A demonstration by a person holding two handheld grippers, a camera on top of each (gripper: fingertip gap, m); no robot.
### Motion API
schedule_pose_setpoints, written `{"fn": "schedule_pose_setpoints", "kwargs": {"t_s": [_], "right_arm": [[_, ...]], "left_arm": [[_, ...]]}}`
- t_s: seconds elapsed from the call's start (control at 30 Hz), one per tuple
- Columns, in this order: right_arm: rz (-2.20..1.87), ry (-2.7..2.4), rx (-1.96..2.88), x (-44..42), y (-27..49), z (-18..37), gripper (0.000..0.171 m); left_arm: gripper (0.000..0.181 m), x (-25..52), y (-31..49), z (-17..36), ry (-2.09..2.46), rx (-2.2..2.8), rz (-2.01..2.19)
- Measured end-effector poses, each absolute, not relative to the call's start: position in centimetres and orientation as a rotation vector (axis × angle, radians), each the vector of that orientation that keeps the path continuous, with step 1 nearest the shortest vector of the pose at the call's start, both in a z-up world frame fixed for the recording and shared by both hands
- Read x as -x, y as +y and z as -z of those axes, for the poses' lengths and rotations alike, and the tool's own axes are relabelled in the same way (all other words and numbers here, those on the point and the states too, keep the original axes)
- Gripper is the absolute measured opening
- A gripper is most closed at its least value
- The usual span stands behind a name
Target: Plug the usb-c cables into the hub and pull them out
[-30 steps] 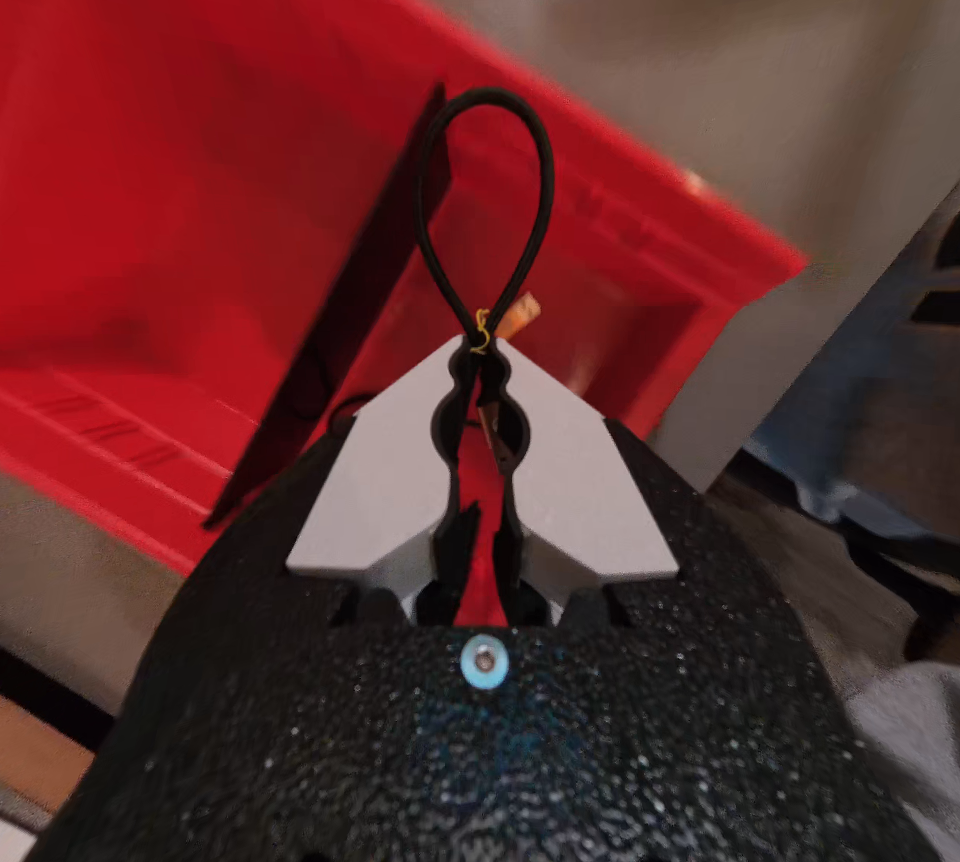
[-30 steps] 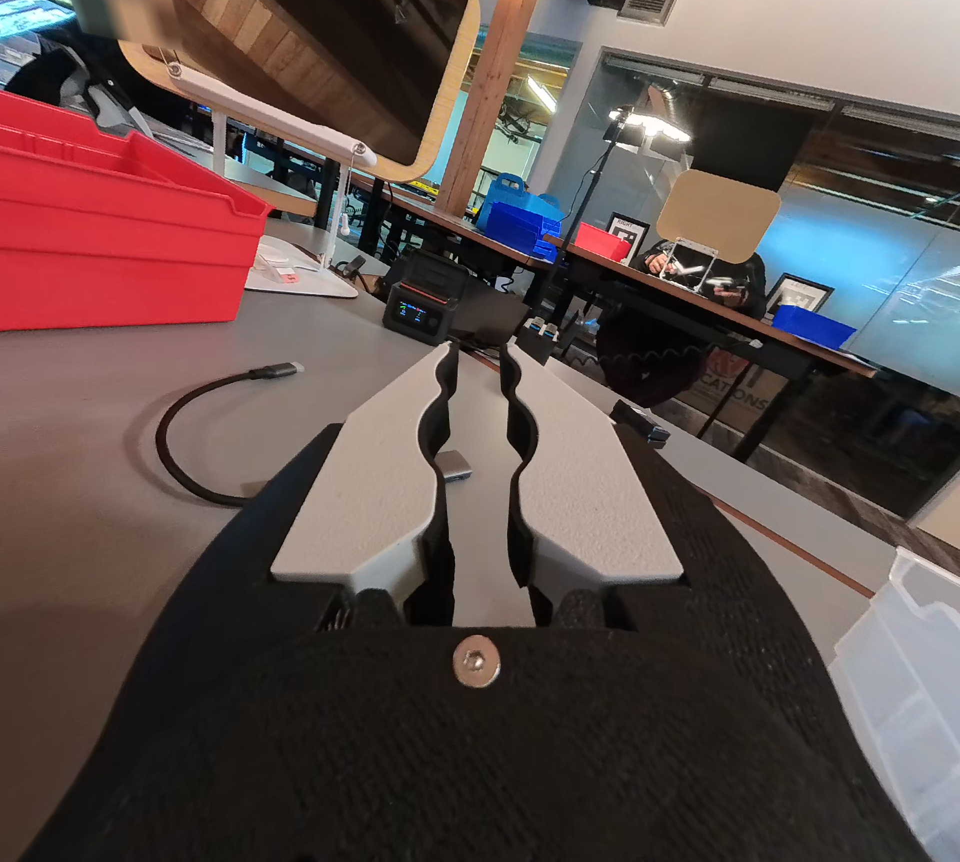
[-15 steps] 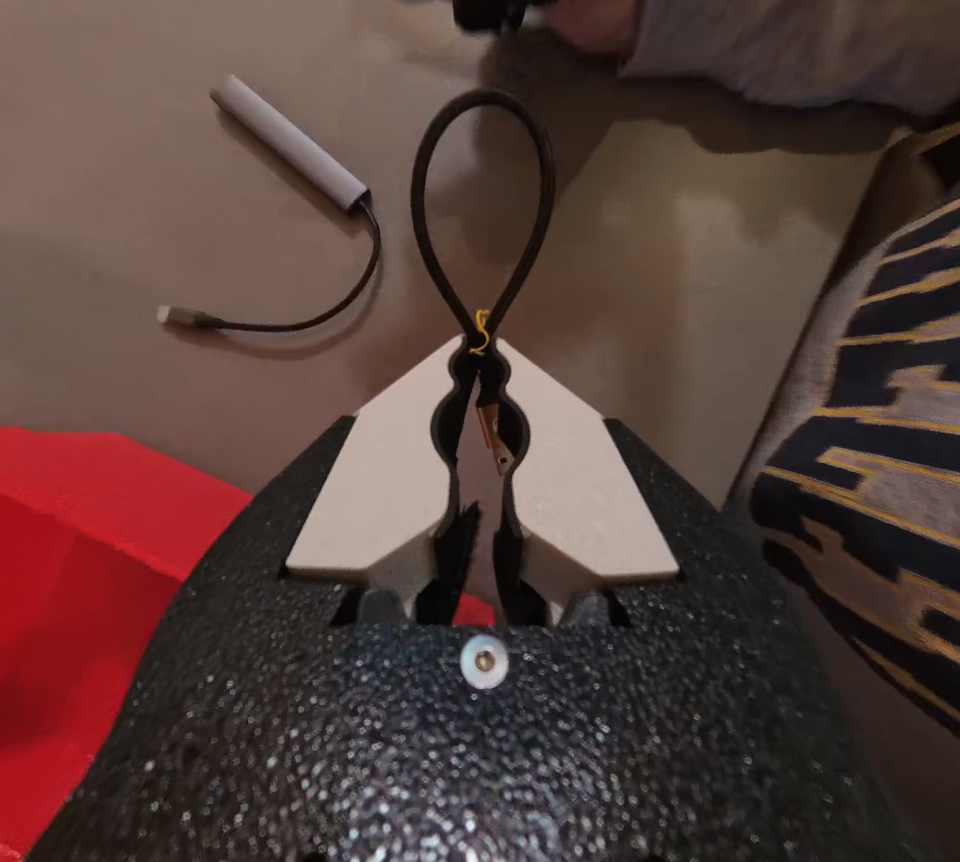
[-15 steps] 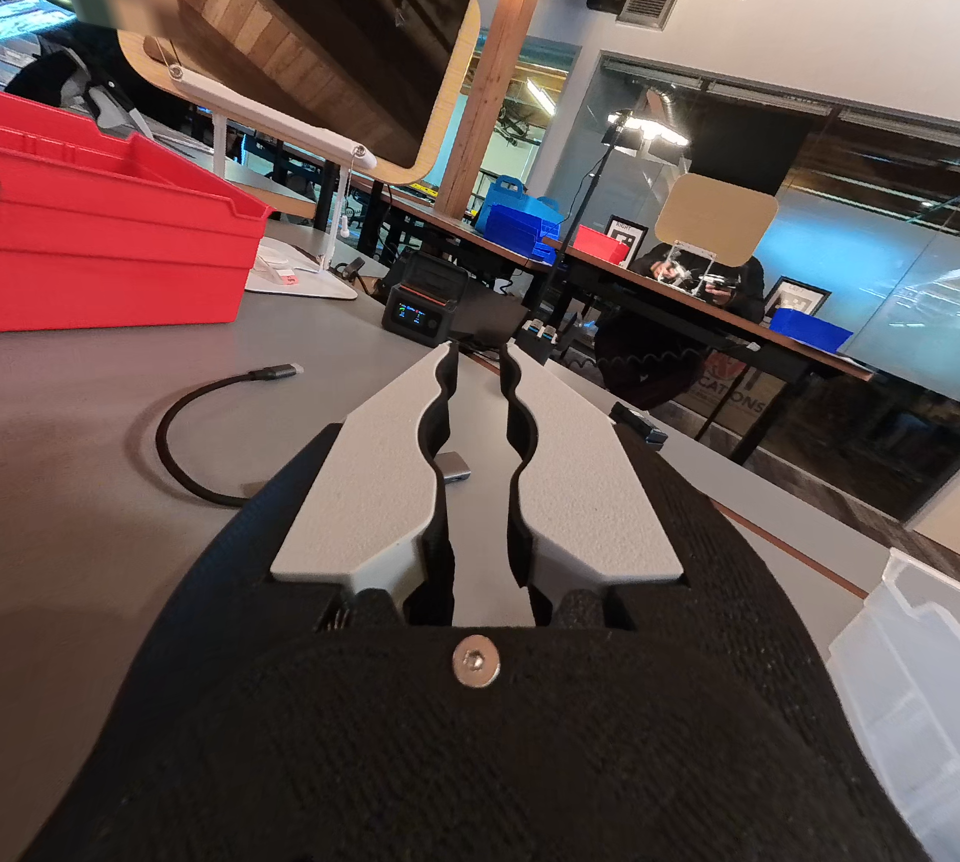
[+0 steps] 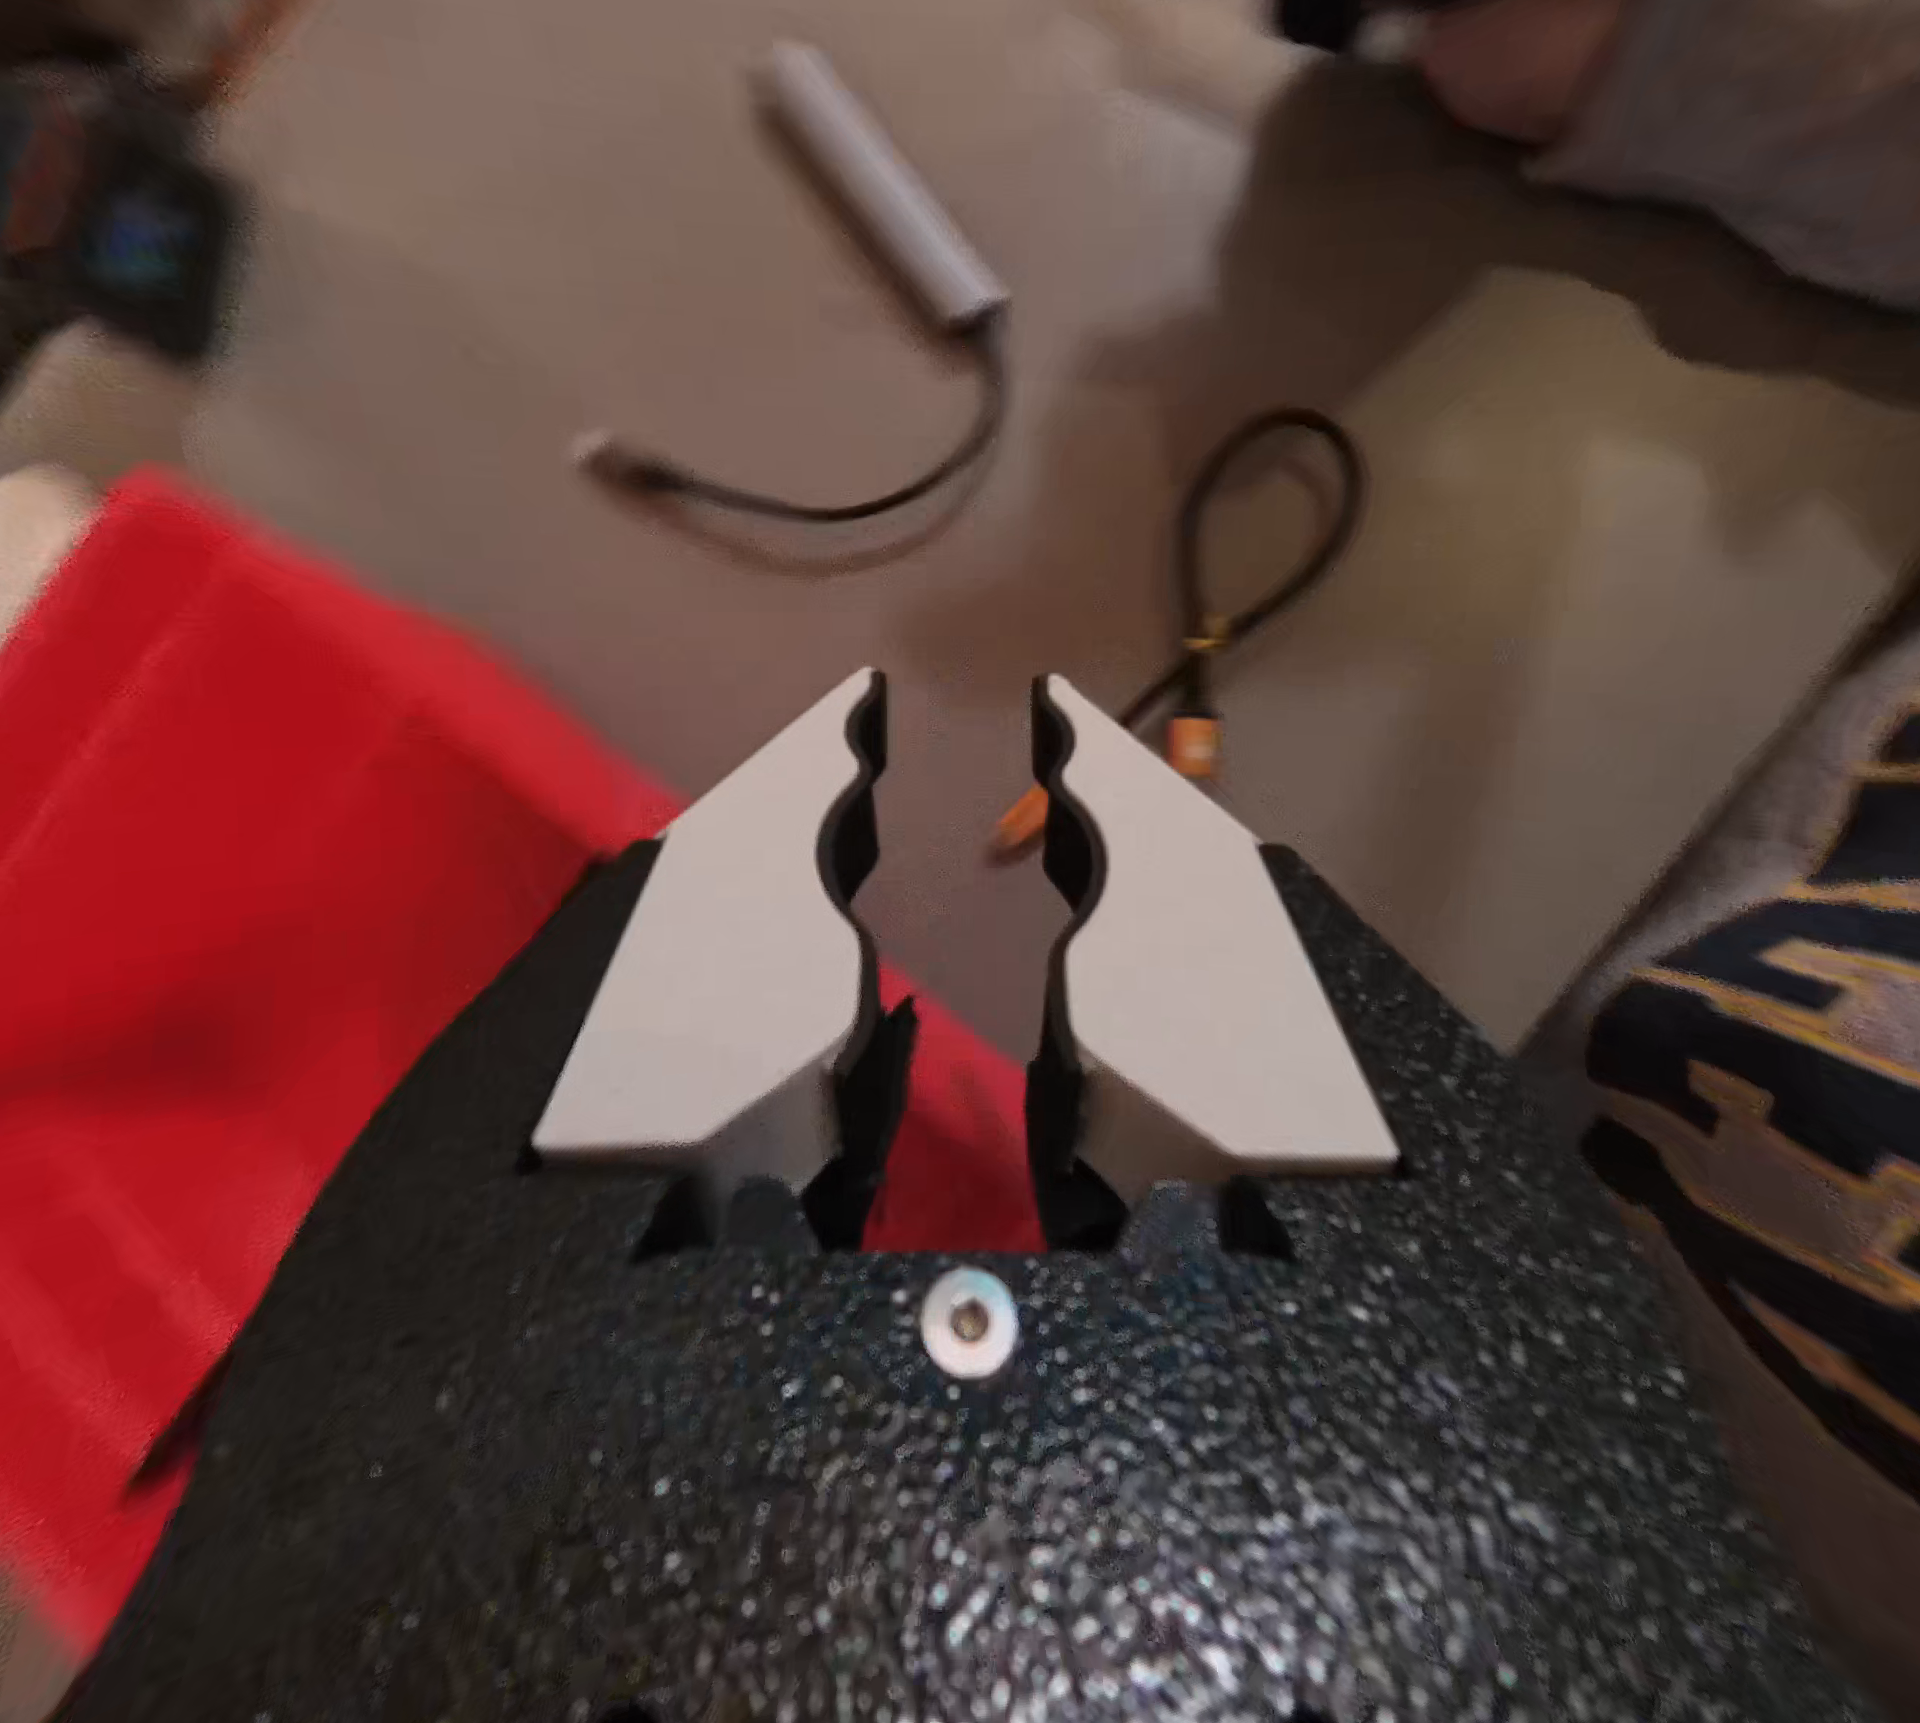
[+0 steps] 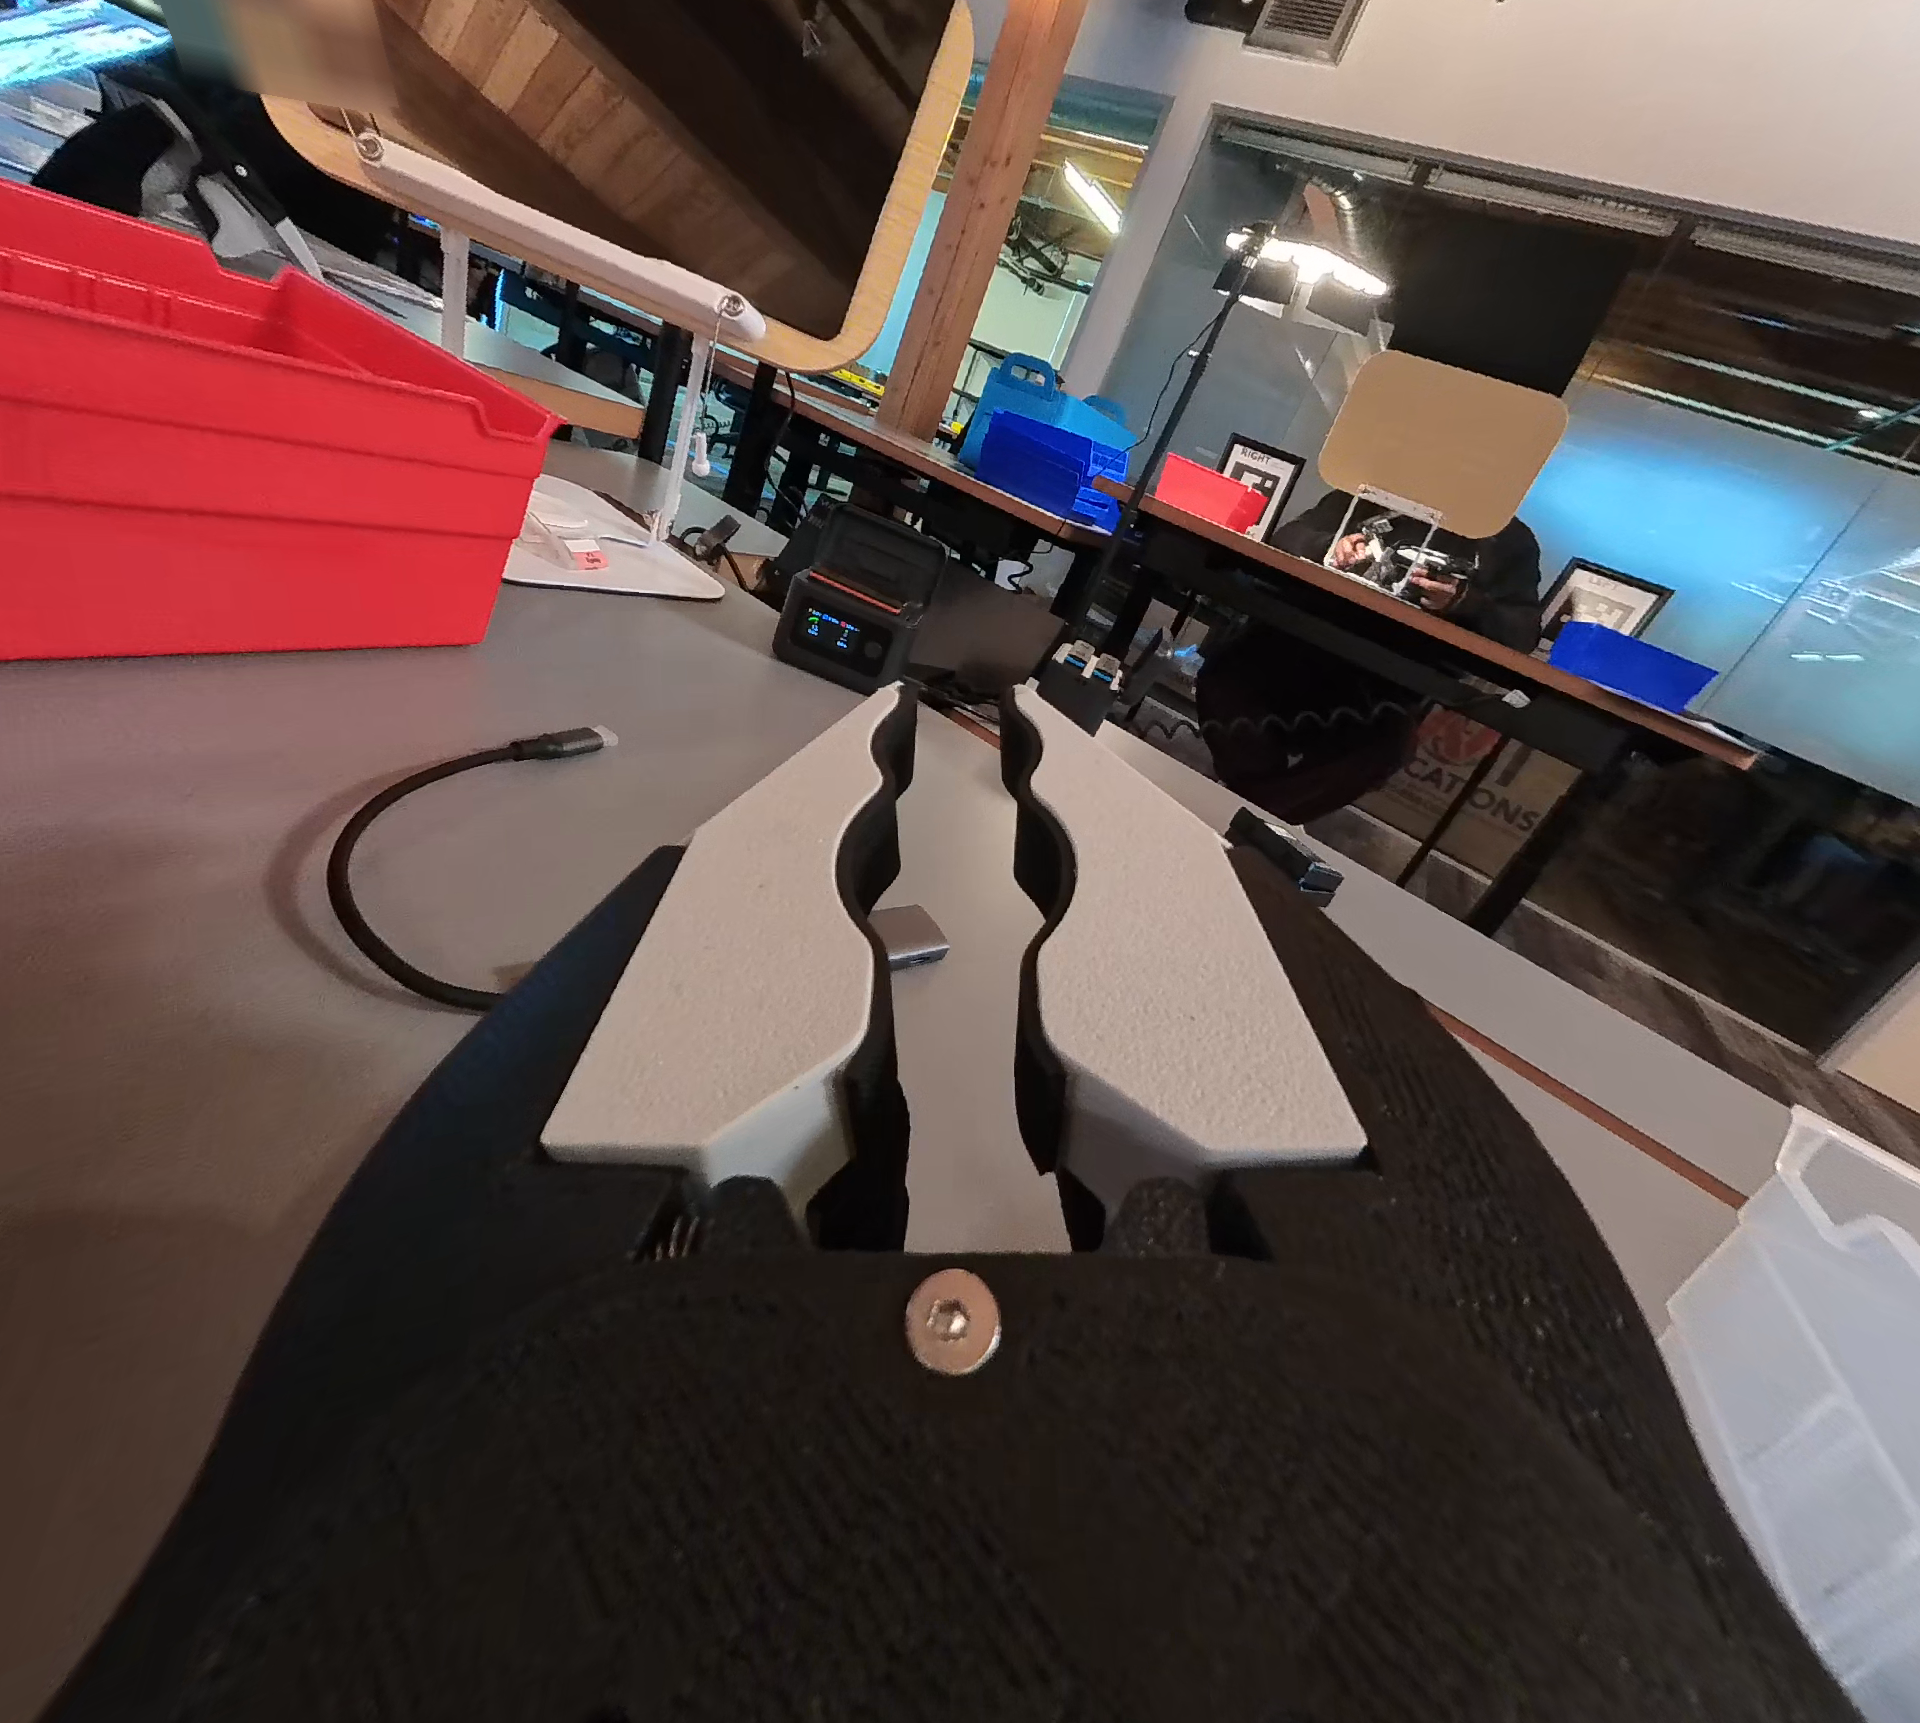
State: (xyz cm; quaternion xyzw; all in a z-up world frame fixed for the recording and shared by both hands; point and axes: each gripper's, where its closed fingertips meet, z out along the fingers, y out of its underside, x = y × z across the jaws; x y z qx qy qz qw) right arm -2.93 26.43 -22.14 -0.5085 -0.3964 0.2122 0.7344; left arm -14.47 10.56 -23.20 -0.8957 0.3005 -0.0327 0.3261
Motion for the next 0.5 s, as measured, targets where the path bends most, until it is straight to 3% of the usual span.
{"fn": "schedule_pose_setpoints", "kwargs": {"t_s": [0.03,0.1,0.2,0.5], "right_arm": [[-0.467,-0.871,1.118,2.9,26.4,22.1,0.015],[-0.468,-0.872,1.121,3.0,26.5,22.2,0.015],[-0.471,-0.871,1.124,3.0,26.5,22.2,0.015],[-0.471,-0.871,1.126,3.0,26.6,22.2,0.015]], "left_arm": [[0.025,17.1,10.6,22.2,0.652,2.351,0.017],[0.031,23.6,10.0,21.5,0.384,2.388,-0.197],[0.037,29.7,6.9,24.9,0.110,2.593,-0.271],[0.032,31.4,2.5,33.8,-0.108,2.932,-0.056]]}}
